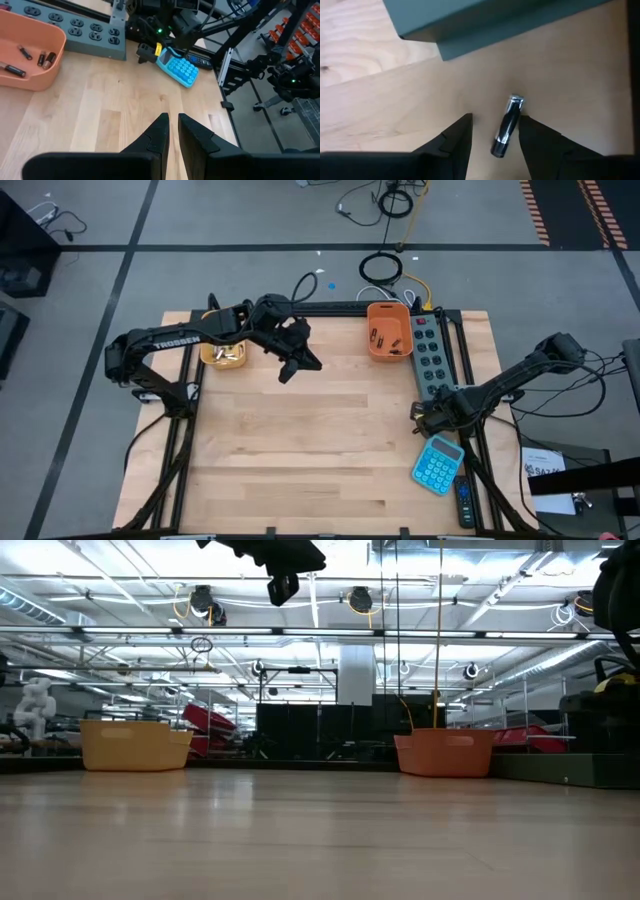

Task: Sort batteries
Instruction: Put the silver battery into the yellow bin

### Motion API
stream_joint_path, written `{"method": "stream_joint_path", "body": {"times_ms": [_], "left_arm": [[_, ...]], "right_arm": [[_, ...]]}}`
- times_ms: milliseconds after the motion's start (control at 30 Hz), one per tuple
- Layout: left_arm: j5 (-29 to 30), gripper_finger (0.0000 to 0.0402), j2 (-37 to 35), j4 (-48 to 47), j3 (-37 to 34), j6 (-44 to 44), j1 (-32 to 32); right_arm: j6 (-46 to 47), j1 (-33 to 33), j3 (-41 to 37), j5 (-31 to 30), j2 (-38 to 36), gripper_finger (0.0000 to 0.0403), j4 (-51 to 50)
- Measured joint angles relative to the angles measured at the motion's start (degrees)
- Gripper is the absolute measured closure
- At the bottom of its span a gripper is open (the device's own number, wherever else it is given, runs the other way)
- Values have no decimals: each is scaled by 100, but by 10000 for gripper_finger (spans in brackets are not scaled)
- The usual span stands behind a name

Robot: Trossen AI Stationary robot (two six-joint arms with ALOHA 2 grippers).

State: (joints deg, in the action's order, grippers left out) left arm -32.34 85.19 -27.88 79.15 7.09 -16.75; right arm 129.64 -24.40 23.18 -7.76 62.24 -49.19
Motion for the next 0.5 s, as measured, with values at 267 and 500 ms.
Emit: {"method": "stream_joint_path", "body": {"times_ms": [267, 500], "left_arm": [[0, 352, 2, -11, 0, 7, 0], [2, 352, 2, -5, 0, 2, -11]], "right_arm": [[-410, 7, 29, 314, 306, 286, -2], [-758, 7, 54, 462, 481, 379, 105]]}}
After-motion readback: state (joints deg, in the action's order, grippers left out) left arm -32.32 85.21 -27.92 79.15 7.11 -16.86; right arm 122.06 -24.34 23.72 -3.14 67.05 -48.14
